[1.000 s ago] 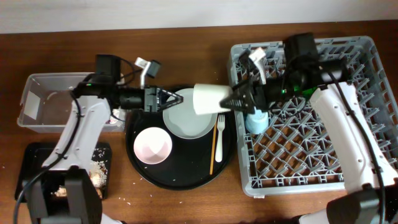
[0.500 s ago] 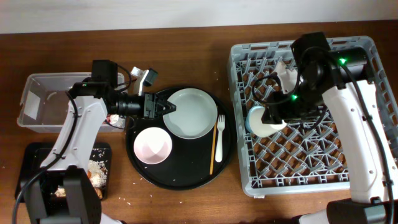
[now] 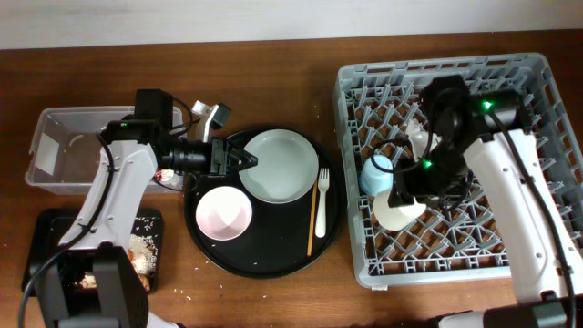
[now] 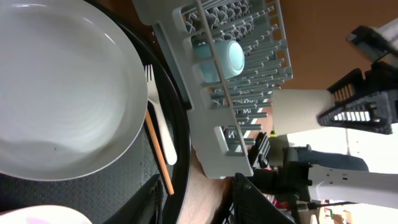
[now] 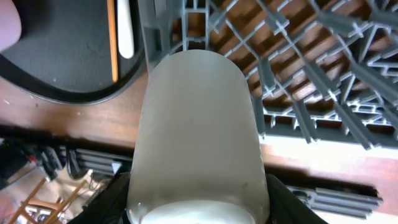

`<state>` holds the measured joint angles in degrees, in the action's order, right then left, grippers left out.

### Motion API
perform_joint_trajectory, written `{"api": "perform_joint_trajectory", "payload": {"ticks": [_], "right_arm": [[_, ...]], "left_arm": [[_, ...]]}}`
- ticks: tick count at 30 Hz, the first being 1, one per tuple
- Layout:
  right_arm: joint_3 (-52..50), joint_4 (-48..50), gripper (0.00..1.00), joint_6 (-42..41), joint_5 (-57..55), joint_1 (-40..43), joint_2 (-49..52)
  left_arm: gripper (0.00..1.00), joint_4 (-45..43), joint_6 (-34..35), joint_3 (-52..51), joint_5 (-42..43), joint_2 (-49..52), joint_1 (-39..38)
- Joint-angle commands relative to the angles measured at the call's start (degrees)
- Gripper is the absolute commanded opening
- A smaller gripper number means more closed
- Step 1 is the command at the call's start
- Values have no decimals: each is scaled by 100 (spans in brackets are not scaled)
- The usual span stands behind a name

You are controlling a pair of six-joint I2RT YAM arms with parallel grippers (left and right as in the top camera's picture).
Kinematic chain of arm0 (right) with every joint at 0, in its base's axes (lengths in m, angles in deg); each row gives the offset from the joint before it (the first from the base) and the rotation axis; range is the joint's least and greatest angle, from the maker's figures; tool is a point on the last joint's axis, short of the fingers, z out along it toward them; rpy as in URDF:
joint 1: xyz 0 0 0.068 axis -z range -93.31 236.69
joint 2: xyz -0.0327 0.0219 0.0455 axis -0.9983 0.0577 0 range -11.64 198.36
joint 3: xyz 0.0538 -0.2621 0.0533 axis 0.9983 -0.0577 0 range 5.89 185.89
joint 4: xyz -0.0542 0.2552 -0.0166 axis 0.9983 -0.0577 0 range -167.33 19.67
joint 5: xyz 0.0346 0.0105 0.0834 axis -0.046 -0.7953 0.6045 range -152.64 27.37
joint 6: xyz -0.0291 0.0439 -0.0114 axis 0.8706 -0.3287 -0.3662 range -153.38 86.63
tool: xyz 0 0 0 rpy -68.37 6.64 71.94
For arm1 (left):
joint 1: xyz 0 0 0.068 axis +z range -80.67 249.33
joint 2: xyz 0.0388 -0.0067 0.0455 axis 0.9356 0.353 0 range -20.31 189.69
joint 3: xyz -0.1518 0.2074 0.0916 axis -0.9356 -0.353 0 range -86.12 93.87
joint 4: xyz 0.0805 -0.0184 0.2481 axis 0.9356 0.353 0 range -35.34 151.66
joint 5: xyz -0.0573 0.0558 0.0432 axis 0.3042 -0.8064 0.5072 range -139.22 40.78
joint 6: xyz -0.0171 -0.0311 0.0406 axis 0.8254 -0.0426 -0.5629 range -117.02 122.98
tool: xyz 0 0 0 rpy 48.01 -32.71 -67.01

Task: Sort waste into correct bins and load items into the dishwasher rack
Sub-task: 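Lower the white cup upside down into the rack with right gripper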

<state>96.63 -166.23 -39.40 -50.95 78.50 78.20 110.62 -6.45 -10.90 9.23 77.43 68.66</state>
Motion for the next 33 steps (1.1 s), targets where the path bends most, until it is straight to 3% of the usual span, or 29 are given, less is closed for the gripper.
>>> {"api": "perform_joint_trajectory", "payload": {"ticks": [1,6,14,18,21,28,31,33], "right_arm": [[-511,199,32,-52,-105,-9,-68],[-1062,975,32,-48,-168,-9,-66],[-1491,1270,33,-52,-315,-9,-66],[-1499,1322,59,-48,-315,-9,-66],[-1499,1322,73,-48,-315,-9,-66],[-1456,1360,75,-44,-315,-4,-68],[-592,1075,75,7,-186,-4,-70],[98,695,75,85,-142,-9,-127]], "left_arm": [[36,9,-52,-17,15,7,4],[36,9,-52,-17,15,7,4],[36,9,-52,-17,15,7,4],[36,7,-52,-17,17,7,4],[37,7,-52,-15,15,7,4],[37,9,-52,-17,17,7,4],[37,9,-52,-17,-63,7,4],[36,74,-26,-15,-610,7,4]]}}
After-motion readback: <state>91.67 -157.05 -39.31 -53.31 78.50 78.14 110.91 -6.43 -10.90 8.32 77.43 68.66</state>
